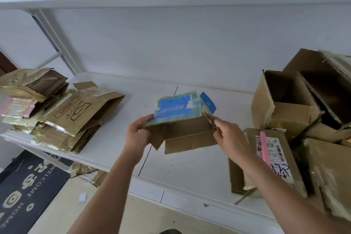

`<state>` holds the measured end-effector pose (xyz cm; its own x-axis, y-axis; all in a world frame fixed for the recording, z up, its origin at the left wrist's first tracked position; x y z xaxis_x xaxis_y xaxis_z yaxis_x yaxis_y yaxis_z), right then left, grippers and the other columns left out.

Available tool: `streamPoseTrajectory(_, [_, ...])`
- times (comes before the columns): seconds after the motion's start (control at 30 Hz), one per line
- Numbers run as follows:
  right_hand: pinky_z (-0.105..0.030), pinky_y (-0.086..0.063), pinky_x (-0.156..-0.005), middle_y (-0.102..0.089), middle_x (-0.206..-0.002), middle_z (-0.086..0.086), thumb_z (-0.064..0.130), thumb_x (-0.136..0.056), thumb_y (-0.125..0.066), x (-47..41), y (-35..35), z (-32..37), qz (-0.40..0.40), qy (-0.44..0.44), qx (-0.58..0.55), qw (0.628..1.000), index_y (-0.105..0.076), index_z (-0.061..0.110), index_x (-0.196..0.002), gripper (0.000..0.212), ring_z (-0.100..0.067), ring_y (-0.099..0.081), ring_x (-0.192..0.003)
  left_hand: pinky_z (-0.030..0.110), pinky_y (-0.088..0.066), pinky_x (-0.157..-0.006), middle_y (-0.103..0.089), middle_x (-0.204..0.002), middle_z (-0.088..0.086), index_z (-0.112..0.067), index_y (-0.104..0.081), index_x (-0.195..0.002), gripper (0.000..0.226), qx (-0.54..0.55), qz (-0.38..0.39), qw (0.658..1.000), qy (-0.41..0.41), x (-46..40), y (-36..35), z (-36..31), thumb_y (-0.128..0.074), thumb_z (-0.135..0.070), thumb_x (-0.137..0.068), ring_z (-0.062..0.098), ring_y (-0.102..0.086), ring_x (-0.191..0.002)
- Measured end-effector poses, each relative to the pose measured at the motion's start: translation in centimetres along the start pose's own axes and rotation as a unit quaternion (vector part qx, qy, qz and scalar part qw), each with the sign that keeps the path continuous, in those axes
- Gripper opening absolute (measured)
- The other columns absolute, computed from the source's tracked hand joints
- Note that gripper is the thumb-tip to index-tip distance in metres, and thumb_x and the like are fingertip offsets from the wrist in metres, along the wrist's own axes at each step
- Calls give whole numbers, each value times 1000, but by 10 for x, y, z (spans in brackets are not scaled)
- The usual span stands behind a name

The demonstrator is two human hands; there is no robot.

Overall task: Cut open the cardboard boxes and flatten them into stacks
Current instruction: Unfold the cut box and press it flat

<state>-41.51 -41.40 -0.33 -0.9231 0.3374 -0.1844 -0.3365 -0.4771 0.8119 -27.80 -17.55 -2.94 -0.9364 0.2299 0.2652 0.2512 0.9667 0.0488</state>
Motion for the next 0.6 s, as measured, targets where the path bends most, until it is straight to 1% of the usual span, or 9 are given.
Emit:
streamPoseTrajectory(0.03, [-7,-44,-64,-66,-108,0,4,-96,-55,0,-7,-1,26,8,4,1000,-56,19,-134,41,-10,-65,-88,39,-58,-81,-57,-118,15,-11,-68,-112,55,19,25,998,56,-4,8,16,-31,20,-85,29,-59,-101])
streamPoseTrajectory(0.1, [-12,-49,-76,-60,-129,-2,-3,-95,-49,5,-33,-4,117,15,27,993,-56,26,-137,51,-14,-63,-101,34,-59,-77,-59,-121,20,-8,-69,-107,41,-100,71,986,116,-7,23,48,-37,13,-92,32,-61,-105])
streamPoseTrajectory(0.17, [-26,-46,-99,-47,-143,-5,-7,-93,-49,16,-67,-12,231,-1,85,969,-51,31,-141,61,-22,-53,-122,29,-52,-75,-61,-119,15,-7,-69,-110,25,-293,60,947,117,-8,37,70,-48,-2,-97,23,-60,-98])
streamPoseTrajectory(0.23, [-34,-33,-113,-36,-153,-4,-1,-93,-53,26,-92,-19,300,-18,137,944,-55,24,-139,52,-25,-36,-136,32,-49,-83,-57,-132,8,-9,-68,-115,23,-371,6,926,66,-15,43,73,-53,-15,-98,19,-56,-105])
streamPoseTrajectory(0.27, [-35,-29,-115,-34,-155,-3,2,-94,-54,26,-99,-18,307,-21,144,941,-60,19,-133,43,-25,-30,-140,35,-49,-90,-50,-141,2,-12,-64,-122,27,-376,-8,927,22,-16,38,67,-54,-19,-98,20,-53,-117])
streamPoseTrajectory(0.33, [-31,-37,-109,-45,-144,-3,8,-95,-52,17,-103,-11,266,-28,109,957,-66,10,-116,26,-22,-41,-133,40,-47,-101,-36,-149,-8,-25,-46,-142,45,-409,47,911,-36,-16,15,64,-54,-26,-98,21,-43,-132])
streamPoseTrajectory(0.43, [-27,-45,-85,-55,-121,-3,26,-99,-49,3,-108,-2,197,-60,27,978,-52,22,-132,33,-16,-55,-104,52,-20,-119,-17,-161,-6,-29,-30,-151,55,-565,148,810,-47,-17,-13,93,-50,-32,-100,18,-22,-146])
streamPoseTrajectory(0.5, [-30,-45,-90,-51,-127,-4,41,-100,-47,4,-127,1,205,-37,82,975,-48,28,-140,42,-19,-52,-111,50,-16,-120,-11,-163,-7,-30,-26,-153,61,-596,140,790,-22,-19,-13,108,-53,-32,-98,19,-18,-147])
streamPoseTrajectory(0.6, [-41,-39,-108,-29,-152,-9,41,-101,-47,11,-148,-3,240,-23,215,946,-41,26,-145,47,-29,-33,-137,45,-37,-112,-22,-159,-6,-28,-34,-149,60,-605,112,788,-28,-23,-15,106,-61,-29,-95,21,-33,-139])
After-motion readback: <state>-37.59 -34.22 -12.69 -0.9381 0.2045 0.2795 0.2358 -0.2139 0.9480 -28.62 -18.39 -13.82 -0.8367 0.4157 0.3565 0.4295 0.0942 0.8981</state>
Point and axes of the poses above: each hand's wrist, its own x-axis away from the middle knuckle, its own y-axis out of the back of the hand, z = x × y, the point moved 10 cm from there along -x, towards the middle knuckle
